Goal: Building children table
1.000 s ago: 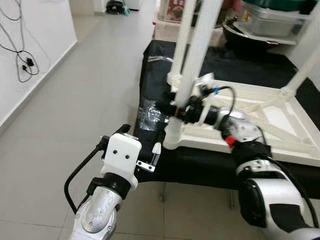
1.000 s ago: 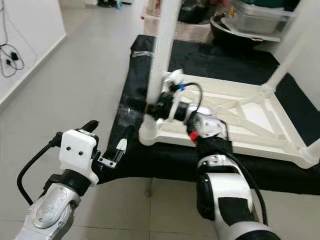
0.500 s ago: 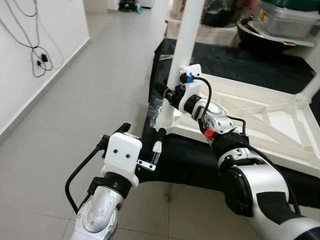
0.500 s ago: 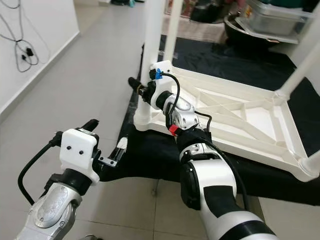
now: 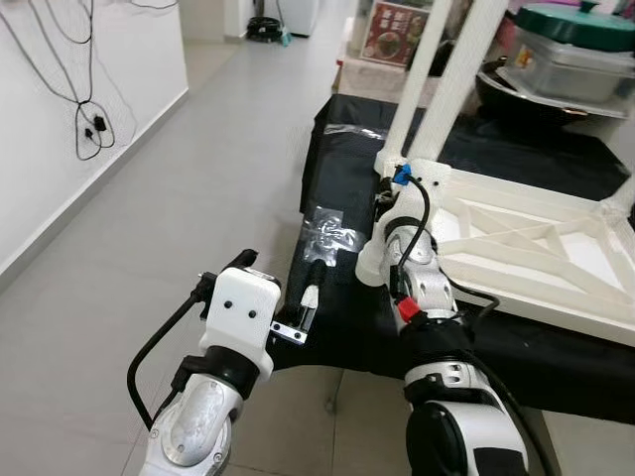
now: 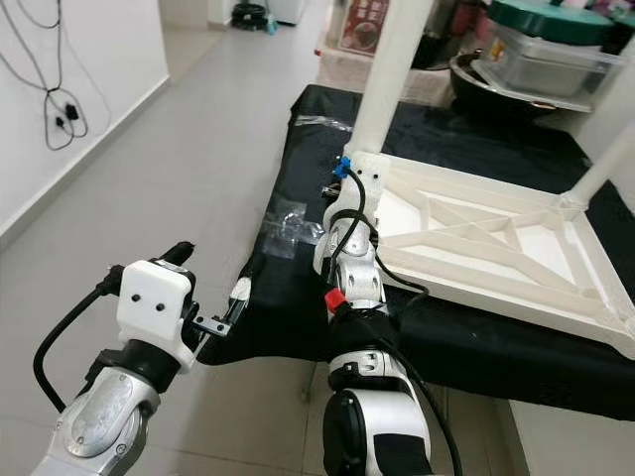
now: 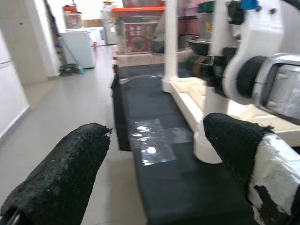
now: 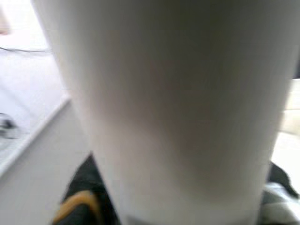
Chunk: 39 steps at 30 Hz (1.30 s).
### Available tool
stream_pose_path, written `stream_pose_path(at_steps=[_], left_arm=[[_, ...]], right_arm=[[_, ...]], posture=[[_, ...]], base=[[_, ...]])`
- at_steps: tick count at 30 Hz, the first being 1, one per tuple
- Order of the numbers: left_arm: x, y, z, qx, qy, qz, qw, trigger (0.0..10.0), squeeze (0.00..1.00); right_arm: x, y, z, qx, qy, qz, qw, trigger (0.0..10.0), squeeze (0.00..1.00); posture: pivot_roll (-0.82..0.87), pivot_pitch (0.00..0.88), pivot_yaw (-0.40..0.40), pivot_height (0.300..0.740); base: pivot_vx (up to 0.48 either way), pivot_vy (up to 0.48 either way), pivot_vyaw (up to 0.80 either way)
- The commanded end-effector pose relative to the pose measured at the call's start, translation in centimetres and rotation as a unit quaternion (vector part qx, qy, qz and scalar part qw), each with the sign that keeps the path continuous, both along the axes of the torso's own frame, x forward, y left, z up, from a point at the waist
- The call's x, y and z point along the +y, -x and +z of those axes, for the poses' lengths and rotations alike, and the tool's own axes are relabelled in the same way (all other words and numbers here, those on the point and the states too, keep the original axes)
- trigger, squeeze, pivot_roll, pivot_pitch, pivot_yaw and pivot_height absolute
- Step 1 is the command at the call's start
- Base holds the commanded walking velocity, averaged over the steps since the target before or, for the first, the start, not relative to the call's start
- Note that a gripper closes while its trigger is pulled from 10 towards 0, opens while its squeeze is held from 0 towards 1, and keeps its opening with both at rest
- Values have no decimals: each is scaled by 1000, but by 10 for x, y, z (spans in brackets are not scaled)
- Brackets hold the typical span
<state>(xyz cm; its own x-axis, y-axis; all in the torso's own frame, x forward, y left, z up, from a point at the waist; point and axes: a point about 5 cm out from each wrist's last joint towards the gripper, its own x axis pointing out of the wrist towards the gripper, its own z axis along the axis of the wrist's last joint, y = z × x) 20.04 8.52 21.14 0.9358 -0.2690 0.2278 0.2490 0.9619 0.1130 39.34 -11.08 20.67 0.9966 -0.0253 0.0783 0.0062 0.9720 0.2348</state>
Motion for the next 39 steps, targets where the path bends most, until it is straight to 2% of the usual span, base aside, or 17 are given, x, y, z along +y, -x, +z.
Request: stream_pose_path(at_steps=[1,3,5,10,12,15,18,22,23,26,28,31,33,34,36,38,39], left_arm=[[-2,0,-2,4,0,0,1000,10000,0],[-2,0,-3,5,-1,0,1000,10000,0],[-2,-1,-3,5,-1,0,1000,10000,0],[-2,-1,-2,4,0,0,1000,10000,0],[-2,-2,-2,3,0,0,1000,10000,0],[-2,-2,-2,2,-1,0,1000,10000,0],[-2,-2,-1,0,-2,1,1000,10000,0],[-2,-3,0,-1,-2,1,1000,10000,0],[-2,-2,0,-2,-4,1,1000,10000,0],[-2,-2,1,-2,-4,2,1000,10000,0],[-1,-2,1,-2,-3,3,1000,10000,0],[-1,-3,1,-2,-2,4,1000,10000,0],[-1,-3,0,-1,-3,3,1000,10000,0],[-1,-3,0,-1,-3,3,1000,10000,0],[-2,-3,0,-2,-3,2,1000,10000,0],[-2,-3,0,-2,-3,2,1000,10000,0],[-2,-3,0,-2,-3,2,1000,10000,0]], right_arm=[[4,-2,3,-15,-3,22,1000,10000,1000],[1,-10,18,-51,-36,118,991,10000,0],[-1,-11,34,-88,-52,243,965,10000,0],[-3,-1,40,-99,-18,347,932,10000,0],[-4,7,39,-96,-8,442,892,10000,0],[-4,10,36,-87,3,486,869,10000,0],[7,15,25,-61,28,576,815,10000,0],[20,14,16,-42,43,602,796,9882,0],[28,12,14,-41,47,590,805,0,0],[33,10,13,-43,46,574,816,0,0],[35,0,15,-46,54,487,870,0,0],[33,-3,16,-45,56,456,887,0,0],[11,-16,18,-24,56,278,959,0,0],[11,-16,18,-24,56,278,959,0,0],[-22,-19,12,5,81,60,995,0,0],[-22,-19,12,5,81,60,995,0,0],[-36,-12,3,26,78,-41,996,0,0]], posture=[[140,74,-110,740],[141,77,-111,740],[141,77,-113,740],[139,79,-113,740],[139,82,-118,740],[143,83,-120,740],[152,87,-124,740],[158,89,-125,740],[161,90,-125,740],[161,90,-126,740],[157,94,-125,740],[157,94,-125,740],[148,96,-122,740],[148,96,-122,740],[144,101,-119,740],[144,101,-119,740],[144,103,-118,740]], base=[[0,0,0],[0,0,0],[0,0,0],[0,0,0],[0,0,0],[0,0,0],[0,0,0],[0,0,0],[0,0,0],[0,0,0],[0,0,0],[0,0,0],[0,0,0],[0,0,0],[0,0,0],[0,0,0],[0,0,0]])
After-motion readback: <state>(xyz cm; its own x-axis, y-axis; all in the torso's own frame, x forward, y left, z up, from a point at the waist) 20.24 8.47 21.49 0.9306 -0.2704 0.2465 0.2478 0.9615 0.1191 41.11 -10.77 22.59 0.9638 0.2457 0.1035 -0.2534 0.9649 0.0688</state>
